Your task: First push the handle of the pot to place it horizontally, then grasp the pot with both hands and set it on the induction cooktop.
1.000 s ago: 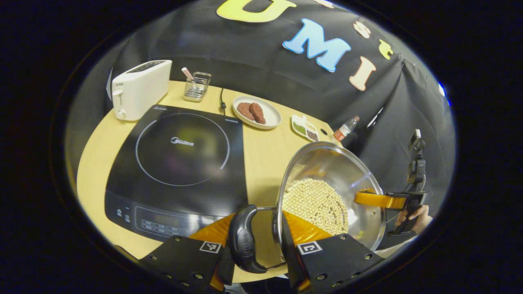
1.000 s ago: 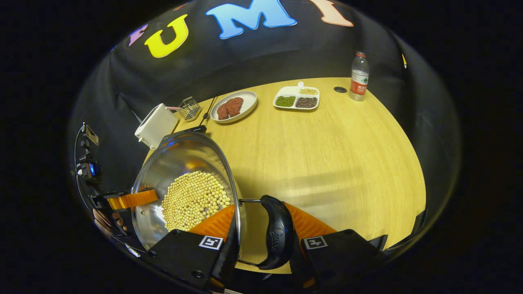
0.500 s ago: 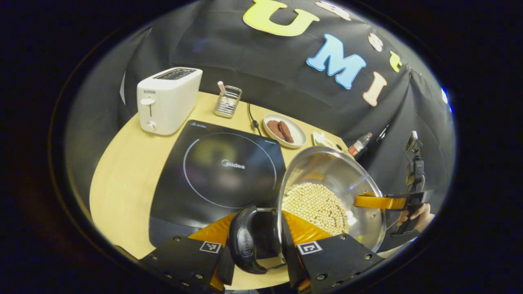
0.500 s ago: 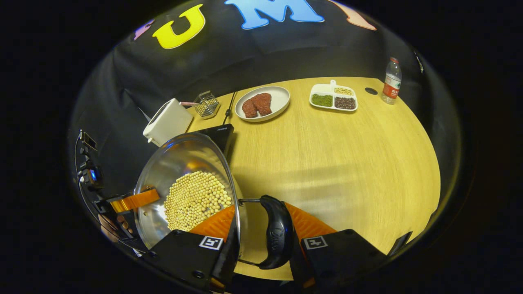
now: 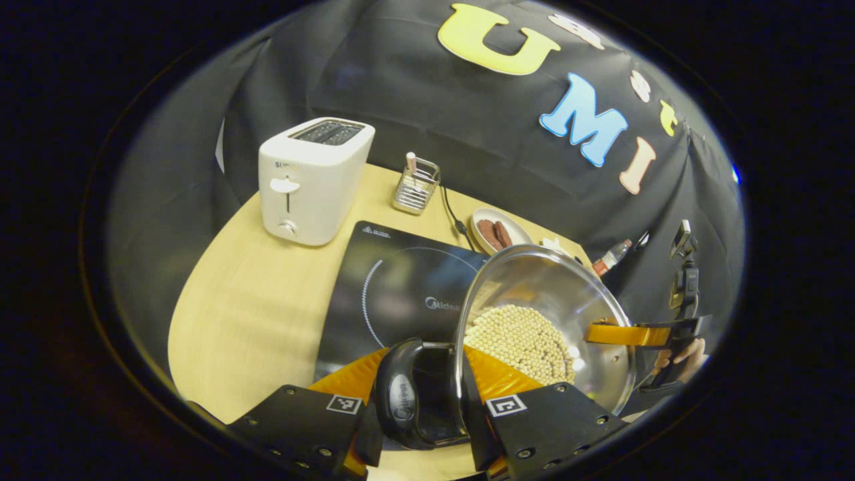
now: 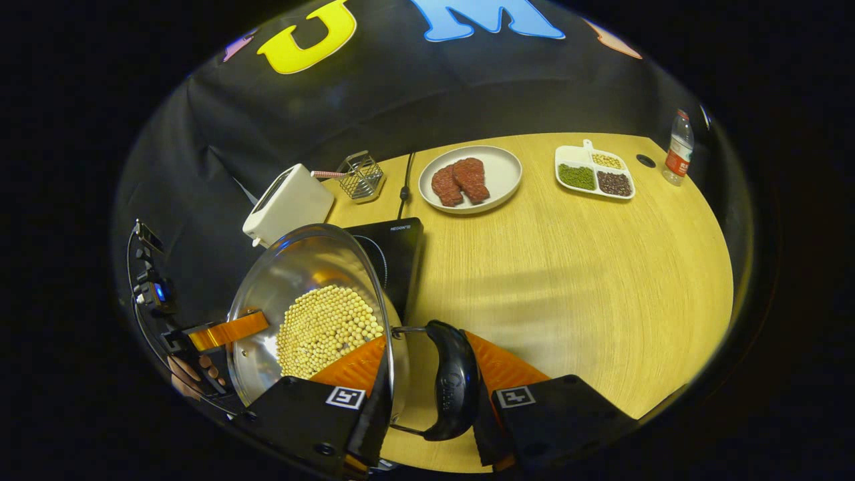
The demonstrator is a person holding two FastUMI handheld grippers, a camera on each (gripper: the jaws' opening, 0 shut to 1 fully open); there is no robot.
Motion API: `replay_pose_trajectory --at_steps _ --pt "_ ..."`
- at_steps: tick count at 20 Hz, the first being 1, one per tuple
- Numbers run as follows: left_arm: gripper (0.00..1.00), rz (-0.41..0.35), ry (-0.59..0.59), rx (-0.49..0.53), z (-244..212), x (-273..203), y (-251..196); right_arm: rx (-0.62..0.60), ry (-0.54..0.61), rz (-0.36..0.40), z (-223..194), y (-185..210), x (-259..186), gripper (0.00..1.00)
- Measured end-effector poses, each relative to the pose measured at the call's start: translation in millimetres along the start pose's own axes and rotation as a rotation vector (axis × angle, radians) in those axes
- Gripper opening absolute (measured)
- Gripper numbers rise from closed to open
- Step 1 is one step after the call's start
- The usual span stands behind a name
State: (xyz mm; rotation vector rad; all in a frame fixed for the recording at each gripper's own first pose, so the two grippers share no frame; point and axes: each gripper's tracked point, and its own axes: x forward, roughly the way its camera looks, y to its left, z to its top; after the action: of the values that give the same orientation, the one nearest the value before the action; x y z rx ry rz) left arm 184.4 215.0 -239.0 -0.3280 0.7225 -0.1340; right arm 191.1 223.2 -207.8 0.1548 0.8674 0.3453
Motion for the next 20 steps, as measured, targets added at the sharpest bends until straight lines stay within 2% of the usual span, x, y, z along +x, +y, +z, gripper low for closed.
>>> replay_pose_trajectory --at_steps 1,2,3,6,7,8,10,12,13,14,19,20 --pt "0.52 0.004 -0.002 0.000 6 2 7 -0.001 -0.003 0.003 3 6 5 0.53" --pt "0.52 0.008 -0.005 0.002 11 5 12 0.000 -0.004 0.007 6 10 10 0.57" --pt "0.52 0.011 -0.007 0.005 16 7 19 0.002 -0.006 0.008 10 14 14 0.53" --pt "0.53 0.019 -0.007 0.013 29 16 33 0.016 -0.005 0.010 18 22 28 0.53" --pt "0.55 0.023 -0.010 0.017 33 17 38 0.032 -0.005 0.012 22 24 34 0.53" --pt "0.52 0.024 -0.008 0.021 35 18 42 0.048 -0.011 0.015 25 27 39 0.53" --pt "0.54 0.025 -0.002 0.017 41 30 51 0.063 -0.009 0.018 28 30 48 0.53" --pt "0.55 0.026 0.004 0.026 46 41 57 0.068 -0.009 0.014 34 30 58 0.53" --pt "0.52 0.025 0.006 0.028 49 45 59 0.075 -0.017 0.010 34 33 60 0.53" --pt "0.55 0.025 0.007 0.025 52 50 61 0.082 -0.022 0.006 38 33 63 0.53" --pt "0.55 0.024 0.017 0.041 61 69 72 0.100 -0.018 0.000 44 34 86 0.53" --pt "0.55 0.023 0.023 0.039 61 72 74 0.104 -0.014 -0.003 44 33 90 0.56"
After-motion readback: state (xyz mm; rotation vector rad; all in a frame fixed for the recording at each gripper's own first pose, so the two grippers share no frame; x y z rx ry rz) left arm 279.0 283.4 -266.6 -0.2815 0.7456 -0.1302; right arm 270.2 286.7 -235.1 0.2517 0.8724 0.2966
